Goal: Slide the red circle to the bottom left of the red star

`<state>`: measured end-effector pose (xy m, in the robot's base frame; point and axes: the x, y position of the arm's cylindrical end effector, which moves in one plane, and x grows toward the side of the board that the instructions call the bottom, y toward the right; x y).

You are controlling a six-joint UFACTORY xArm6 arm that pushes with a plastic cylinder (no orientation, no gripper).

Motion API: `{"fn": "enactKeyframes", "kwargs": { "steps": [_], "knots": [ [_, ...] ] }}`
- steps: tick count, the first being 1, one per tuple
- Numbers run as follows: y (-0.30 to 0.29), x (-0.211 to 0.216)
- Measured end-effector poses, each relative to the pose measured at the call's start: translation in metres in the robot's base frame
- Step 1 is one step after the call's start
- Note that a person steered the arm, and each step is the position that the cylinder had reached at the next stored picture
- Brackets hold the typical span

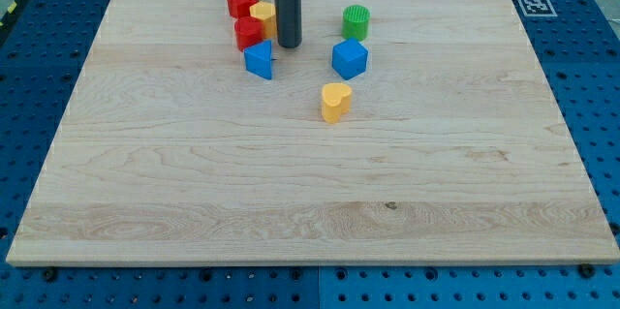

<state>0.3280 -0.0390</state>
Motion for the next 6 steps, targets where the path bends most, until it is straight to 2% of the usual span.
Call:
{"fn": "enactKeyframes", "kwargs": {
  "steps": [4,6],
  "knots": [
    [-0.064,0.0],
    [-0.067,0.02]
  ]
}}
